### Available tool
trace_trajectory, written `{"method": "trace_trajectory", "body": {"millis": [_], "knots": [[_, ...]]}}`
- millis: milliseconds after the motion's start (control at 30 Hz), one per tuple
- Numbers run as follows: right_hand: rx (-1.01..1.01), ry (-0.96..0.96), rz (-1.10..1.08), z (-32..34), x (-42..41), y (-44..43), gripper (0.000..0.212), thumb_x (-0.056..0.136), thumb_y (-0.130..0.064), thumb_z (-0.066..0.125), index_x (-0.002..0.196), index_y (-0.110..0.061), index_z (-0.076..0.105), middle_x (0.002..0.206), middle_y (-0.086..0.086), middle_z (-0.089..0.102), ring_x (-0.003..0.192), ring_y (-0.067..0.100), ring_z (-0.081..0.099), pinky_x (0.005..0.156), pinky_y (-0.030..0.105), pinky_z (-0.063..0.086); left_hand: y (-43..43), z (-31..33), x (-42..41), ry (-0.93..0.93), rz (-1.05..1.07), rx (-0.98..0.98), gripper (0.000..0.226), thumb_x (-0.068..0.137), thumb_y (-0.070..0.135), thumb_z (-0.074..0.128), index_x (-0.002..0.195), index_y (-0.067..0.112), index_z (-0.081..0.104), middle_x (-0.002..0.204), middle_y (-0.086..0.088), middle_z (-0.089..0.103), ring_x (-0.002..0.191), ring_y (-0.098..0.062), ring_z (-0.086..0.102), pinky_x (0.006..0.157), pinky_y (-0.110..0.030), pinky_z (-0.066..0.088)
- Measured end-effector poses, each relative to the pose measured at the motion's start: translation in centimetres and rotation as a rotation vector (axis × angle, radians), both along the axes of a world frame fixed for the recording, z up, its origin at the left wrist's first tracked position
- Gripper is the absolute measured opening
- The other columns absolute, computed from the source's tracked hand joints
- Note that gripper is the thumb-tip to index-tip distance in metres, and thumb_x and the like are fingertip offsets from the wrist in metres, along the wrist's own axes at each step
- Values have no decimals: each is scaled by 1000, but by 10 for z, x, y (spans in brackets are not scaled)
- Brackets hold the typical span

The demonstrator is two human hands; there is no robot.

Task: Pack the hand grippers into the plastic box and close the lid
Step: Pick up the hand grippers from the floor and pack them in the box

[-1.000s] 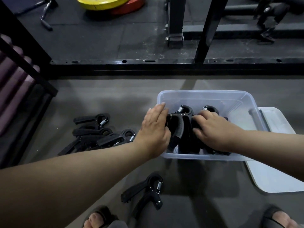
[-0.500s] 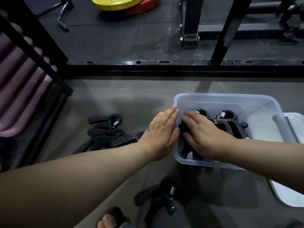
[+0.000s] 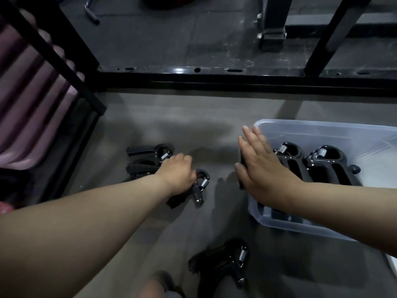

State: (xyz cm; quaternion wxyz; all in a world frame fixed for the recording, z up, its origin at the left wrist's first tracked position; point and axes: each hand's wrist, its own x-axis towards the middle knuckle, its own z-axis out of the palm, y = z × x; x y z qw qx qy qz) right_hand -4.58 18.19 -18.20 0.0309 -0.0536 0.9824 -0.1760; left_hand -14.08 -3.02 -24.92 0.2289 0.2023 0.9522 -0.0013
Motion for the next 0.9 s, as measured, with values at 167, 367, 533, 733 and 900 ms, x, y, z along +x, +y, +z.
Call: {"method": "trace_trajectory", "body": {"millis": [167,367,533,733,900], "knots": [[14,-27,-38,-2,-3,-4,65,100,-30,36,151,3,12,161,14,-10,146,24,-21,114,27,-15,-7,-5,-1,-70,-93,-96,52,89,52,51,125,16,46,129,-11,48,123,-32,43,102,-41,36],[-9,-42,-72,-4,-2,-12,64,99,-25,39,151,2,12,161,13,-9,145,27,-25,116,32,-13,-4,-6,-3,-90,-191,-158,60,84,59,57,123,15,45,129,-11,46,122,-33,41,101,-41,34],[0,-11,-65,-7,-1,-12,66,93,-27,35,148,7,22,160,18,5,146,33,-17,120,41,-3,3,-10,-5,-89,-154,-173,60,86,61,52,125,15,48,131,-12,46,124,-33,39,103,-42,34],[-18,-23,-58,-5,-1,-10,65,97,-24,41,150,3,15,161,13,-1,145,29,-24,118,36,-9,11,-5,-8,-144,-32,-78,54,75,60,68,112,23,54,124,-8,44,121,-32,39,103,-40,35],[-30,-53,-50,-1,-1,-10,65,98,-24,41,151,1,13,161,11,-3,144,28,-25,116,33,-13,11,-3,-4,-283,170,167,34,82,45,69,94,23,46,109,-6,58,96,-25,55,82,-32,44]]}}
